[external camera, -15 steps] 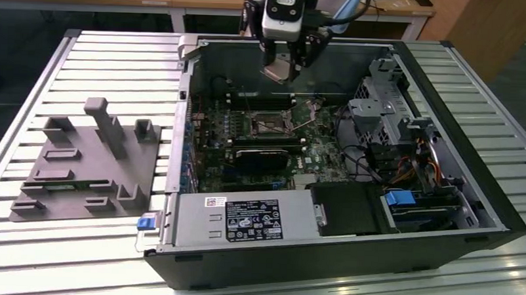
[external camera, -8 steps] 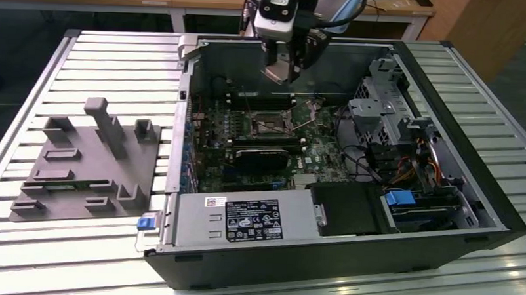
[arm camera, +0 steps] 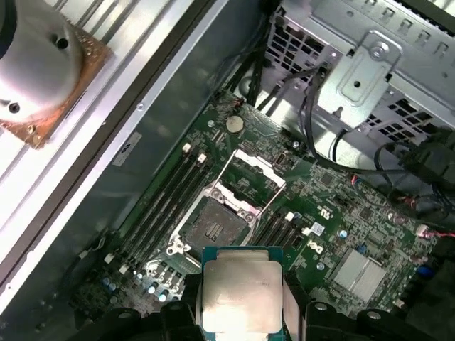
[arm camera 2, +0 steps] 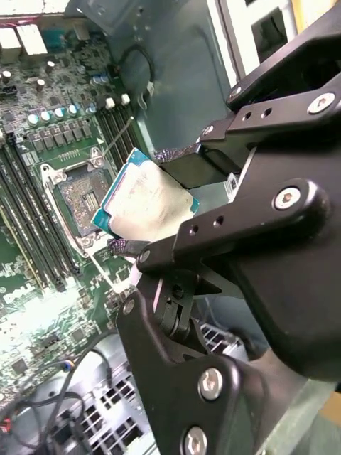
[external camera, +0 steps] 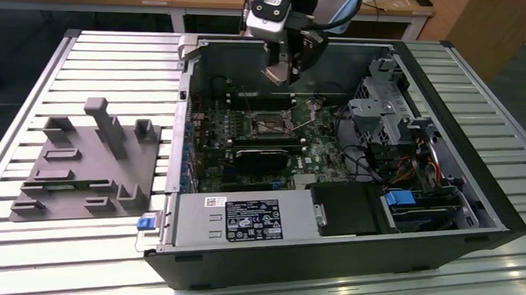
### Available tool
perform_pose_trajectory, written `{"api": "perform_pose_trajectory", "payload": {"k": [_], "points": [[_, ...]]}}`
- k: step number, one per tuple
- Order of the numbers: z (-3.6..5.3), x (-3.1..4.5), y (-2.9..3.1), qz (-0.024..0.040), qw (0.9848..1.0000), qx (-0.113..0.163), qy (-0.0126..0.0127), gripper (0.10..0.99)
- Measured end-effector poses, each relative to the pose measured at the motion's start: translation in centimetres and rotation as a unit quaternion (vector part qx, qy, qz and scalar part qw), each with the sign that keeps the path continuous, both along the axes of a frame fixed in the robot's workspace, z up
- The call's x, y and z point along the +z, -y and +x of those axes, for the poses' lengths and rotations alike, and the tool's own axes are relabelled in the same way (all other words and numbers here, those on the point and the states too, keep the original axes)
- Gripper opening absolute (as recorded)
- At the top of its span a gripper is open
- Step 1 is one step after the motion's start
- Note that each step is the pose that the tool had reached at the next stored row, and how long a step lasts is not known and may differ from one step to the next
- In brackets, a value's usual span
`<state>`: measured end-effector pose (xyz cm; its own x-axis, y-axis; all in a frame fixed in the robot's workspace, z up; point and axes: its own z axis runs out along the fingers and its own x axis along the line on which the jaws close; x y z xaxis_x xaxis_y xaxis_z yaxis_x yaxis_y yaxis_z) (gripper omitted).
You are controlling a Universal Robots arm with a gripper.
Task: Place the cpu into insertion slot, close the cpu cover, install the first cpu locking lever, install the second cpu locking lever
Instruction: 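Place the cpu into insertion slot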
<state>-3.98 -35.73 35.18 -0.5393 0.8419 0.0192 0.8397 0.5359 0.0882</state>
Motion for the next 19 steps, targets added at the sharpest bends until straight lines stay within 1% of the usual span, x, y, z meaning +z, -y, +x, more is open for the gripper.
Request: {"api": "perform_pose_trajectory", "payload": {"k": [3, 6, 7, 12, 14, 15, 17, 19], "points": [[0.0, -0.14, 0.0, -0.0001, 0.9997, -0.025, 0.0, 0.537], [0.0, -0.33, 0.0, 0.0, 0.9986, -0.052, 0.0, 0.537], [0.0, -0.55, 0.0, 0.0, 0.997, -0.078, 0.0, 0.537], [0.0, -1.11, -0.02, -0.0014, 0.9944, -0.106, 0.0002, 0.537], [0.0, -1.37, -0.03, -0.0016, 0.9928, -0.12, 0.0001, 0.537], [0.0, -1.49, -0.03, -0.0015, 0.9918, -0.128, 0.0001, 0.537], [0.0, -1.68, -0.03, -0.0016, 0.9893, -0.146, 0.0001, 0.537], [0.0, -1.87, -0.03, -0.0015, 0.9864, -0.165, 0.0001, 0.537]]}}
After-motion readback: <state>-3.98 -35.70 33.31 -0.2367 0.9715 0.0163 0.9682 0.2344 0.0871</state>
